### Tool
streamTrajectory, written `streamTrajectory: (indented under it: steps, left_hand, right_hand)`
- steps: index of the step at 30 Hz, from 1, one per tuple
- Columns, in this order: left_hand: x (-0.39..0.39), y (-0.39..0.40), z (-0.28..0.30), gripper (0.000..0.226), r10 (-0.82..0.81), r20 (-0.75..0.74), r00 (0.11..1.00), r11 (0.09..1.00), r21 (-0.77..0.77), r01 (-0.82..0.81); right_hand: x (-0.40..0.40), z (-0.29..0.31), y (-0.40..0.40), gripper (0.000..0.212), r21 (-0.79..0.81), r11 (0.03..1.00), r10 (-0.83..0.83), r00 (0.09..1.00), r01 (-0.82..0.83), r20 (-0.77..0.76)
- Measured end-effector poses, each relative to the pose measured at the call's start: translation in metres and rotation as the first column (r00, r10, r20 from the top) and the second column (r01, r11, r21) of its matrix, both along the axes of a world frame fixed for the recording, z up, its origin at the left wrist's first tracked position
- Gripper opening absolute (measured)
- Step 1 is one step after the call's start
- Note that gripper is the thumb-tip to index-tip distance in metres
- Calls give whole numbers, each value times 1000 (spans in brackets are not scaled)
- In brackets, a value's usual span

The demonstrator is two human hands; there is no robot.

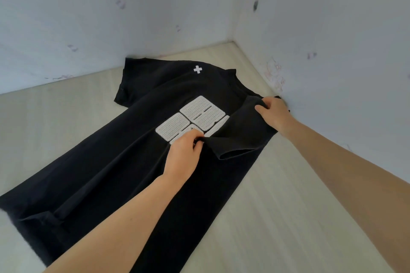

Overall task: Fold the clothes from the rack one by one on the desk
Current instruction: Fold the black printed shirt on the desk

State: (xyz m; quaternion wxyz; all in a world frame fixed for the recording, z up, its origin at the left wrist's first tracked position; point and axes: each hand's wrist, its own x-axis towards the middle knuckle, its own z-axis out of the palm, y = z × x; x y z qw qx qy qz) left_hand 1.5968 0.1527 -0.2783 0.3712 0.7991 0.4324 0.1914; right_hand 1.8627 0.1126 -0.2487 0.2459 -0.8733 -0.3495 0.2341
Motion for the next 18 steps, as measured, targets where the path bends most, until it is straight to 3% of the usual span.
streamTrajectory:
  steps: [4,8,12,15,18]
  left_hand:
    - [-6,16,1,15,18,-4,1000,999,-33,-18]
    - [-12,31,-4,13,-70,-105,992,980,179,87]
    - [-27,49,-26,22,-254,-198,947,878,362,312]
    - [-35,52,-36,25,-337,-269,902,814,398,423]
    - [-34,57,-34,22,-405,-300,864,780,379,498]
  right_hand:
    - [-5,2,18,25,66,994,-90,996,89,0]
    - [-7,-13,39,12,67,993,-96,995,96,1]
    - [-9,-33,46,17,-109,992,-51,989,67,142]
    - [-9,-44,45,22,-262,964,17,967,51,254]
    - [-9,-42,52,18,-298,954,44,957,45,287]
